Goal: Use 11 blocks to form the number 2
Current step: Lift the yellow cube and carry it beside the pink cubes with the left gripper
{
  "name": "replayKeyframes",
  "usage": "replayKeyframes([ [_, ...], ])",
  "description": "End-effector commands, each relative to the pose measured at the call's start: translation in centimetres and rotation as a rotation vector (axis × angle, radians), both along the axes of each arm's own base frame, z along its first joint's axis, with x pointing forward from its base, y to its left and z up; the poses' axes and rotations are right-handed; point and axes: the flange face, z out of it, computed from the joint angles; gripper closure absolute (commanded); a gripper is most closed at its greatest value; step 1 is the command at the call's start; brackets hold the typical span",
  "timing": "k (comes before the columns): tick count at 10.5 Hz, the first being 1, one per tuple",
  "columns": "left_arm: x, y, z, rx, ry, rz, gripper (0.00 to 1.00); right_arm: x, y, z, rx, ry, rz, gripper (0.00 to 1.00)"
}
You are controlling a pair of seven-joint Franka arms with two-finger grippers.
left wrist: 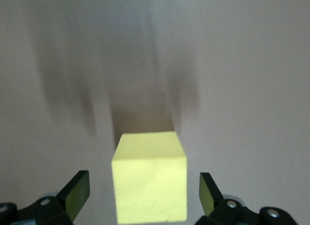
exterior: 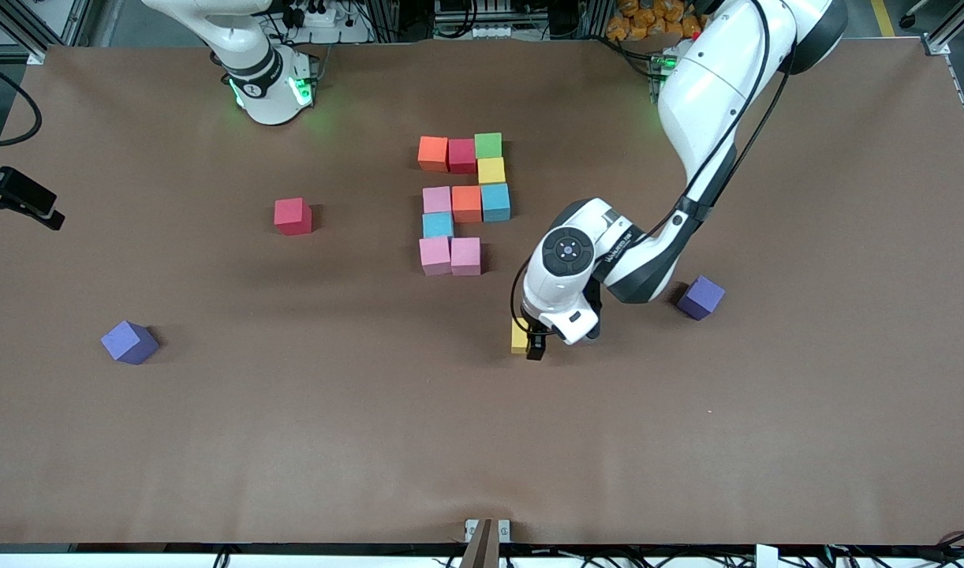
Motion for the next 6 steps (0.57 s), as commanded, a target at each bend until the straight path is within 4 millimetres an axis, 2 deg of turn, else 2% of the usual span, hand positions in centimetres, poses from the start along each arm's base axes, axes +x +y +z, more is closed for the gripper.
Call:
replayKeyframes([
  [1,0.5,0.3,0.3,0.017,-0.023,0.008,0.00,-0.1,-0.2,0.4,0.009,0.002,0.006,0.00],
  [4,0.5,0.3,-0.5,0.016,-0.029,0.003,0.00,-0.1,-0.2,0.4,0.009,0.002,0.002,0.00],
  [6,0.1,0.1,-1.8,0.032,-0.026,-0.014,0.00,-0.1,-0.2,0.4,0.010,0.002,0.001,0.00],
])
